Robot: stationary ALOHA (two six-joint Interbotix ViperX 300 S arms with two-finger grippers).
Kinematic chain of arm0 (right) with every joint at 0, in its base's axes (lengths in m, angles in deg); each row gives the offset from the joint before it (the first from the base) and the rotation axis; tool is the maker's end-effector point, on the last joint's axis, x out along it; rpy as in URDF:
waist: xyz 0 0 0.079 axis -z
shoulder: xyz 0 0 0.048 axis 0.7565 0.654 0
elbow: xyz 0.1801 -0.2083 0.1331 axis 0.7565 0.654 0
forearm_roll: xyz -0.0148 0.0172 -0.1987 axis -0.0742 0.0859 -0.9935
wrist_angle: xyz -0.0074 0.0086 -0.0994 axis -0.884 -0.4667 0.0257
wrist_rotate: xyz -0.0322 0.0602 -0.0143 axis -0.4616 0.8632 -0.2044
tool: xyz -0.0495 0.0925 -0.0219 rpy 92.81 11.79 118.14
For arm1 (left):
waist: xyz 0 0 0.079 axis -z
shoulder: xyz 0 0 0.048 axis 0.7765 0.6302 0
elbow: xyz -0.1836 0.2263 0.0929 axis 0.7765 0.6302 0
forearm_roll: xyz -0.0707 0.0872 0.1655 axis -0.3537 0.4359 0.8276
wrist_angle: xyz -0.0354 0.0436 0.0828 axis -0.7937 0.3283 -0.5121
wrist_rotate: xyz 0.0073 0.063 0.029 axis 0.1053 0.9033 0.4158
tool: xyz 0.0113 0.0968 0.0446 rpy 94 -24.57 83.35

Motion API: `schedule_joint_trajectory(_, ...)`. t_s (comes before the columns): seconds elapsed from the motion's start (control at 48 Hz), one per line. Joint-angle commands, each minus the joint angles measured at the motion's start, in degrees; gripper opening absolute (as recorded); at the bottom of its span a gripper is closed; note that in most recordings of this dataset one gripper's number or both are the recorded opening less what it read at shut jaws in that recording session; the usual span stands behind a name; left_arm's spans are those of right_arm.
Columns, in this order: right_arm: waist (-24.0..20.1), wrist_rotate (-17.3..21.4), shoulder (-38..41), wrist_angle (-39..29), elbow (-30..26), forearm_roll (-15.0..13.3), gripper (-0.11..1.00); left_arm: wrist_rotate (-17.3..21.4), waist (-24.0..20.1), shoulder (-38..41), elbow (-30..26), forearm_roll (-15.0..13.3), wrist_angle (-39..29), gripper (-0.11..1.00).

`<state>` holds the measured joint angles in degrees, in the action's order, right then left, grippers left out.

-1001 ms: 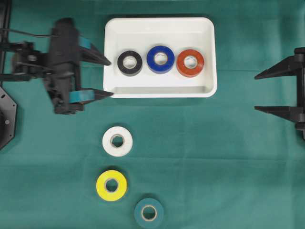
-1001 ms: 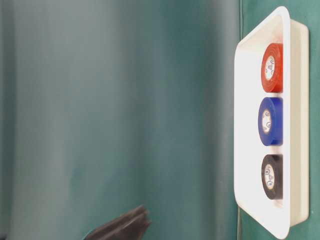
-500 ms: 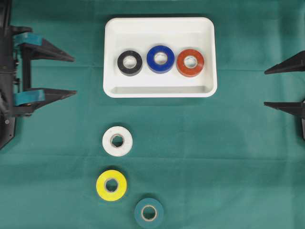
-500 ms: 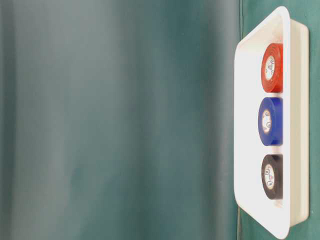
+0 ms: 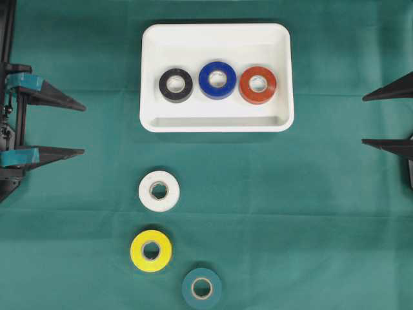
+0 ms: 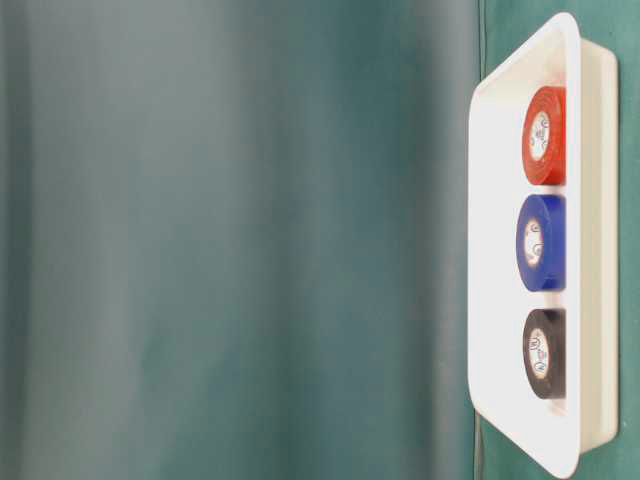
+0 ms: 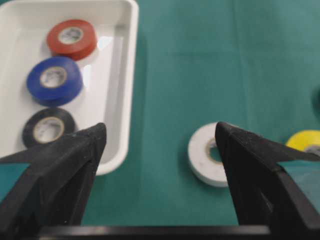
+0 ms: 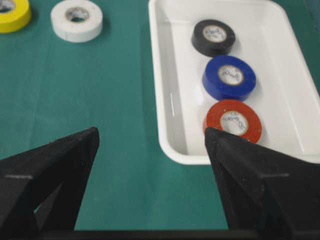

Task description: Pick up the tape from a random location and place it into the white case.

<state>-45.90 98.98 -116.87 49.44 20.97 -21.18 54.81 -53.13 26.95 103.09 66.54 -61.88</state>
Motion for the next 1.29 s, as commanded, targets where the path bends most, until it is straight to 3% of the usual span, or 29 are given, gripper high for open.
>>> schedule_joint_trajectory(0.0,0.1,0.3,0.3,1.8,-0.1,0.2,0.83,0.0,0.7,-0.6,0.7,-0.1,2.4,0.86)
schedule_joint_trajectory(0.438,0.0,0.5,2.4,4.7,1.3,2.0,0.79,-0.1,1.2,-2.4,3.3,-0.2,3.8,0.86)
schedule_joint_trajectory(0.771,-3.2,0.1,2.8,4.8,1.3,1.8,0.79,-0.2,2.3,-2.5,3.3,-0.3,3.9,0.86)
schedule_joint_trajectory(1.272,-3.2,0.1,2.8,4.7,1.4,1.8,0.79,-0.3,2.3,-2.5,3.3,-0.4,4.1,0.86)
